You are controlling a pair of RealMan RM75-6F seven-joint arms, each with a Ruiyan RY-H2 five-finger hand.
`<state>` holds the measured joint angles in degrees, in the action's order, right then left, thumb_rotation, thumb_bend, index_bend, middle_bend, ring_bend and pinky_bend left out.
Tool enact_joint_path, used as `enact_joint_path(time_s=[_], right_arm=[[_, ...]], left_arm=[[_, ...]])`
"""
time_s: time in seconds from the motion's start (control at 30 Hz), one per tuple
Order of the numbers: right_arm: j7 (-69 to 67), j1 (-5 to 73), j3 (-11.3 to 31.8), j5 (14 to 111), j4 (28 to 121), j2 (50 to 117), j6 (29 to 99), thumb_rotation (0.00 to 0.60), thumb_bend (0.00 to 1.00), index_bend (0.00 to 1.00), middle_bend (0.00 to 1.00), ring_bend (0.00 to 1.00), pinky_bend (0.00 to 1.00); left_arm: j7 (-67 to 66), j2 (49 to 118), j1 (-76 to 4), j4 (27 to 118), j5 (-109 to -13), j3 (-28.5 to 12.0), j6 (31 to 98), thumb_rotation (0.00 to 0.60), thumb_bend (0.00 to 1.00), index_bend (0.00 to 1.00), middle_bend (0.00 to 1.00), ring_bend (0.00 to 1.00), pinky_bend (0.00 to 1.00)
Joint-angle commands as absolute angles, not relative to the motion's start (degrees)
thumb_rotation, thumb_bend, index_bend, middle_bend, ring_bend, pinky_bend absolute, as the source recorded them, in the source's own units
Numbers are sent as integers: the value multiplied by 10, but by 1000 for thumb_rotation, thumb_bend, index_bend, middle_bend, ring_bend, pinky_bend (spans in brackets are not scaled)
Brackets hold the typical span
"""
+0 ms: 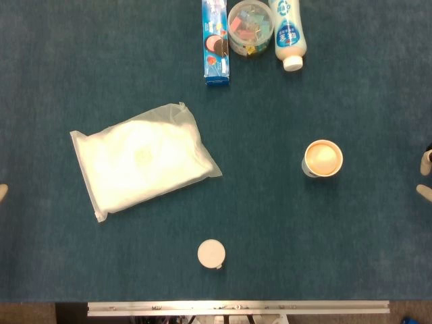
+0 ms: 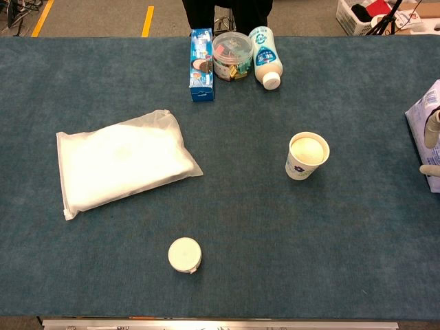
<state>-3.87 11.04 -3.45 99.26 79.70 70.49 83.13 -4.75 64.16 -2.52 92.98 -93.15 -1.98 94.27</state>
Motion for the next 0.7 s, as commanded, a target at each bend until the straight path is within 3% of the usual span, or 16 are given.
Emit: enact_joint_path(time_s=[0.03,0.7], right_arm=[[-38,111,-35,992,797,705,830,600,90,610,529,435,445],[-39,112,-37,995,794,707,831,600,90,610,529,435,445]], left_arm=[[-48,642,-25,930,-931,-20,942,600,64,643,657,454,574],[-50,641,-24,931,-928,-22,939,600,64,643,668,454,574]])
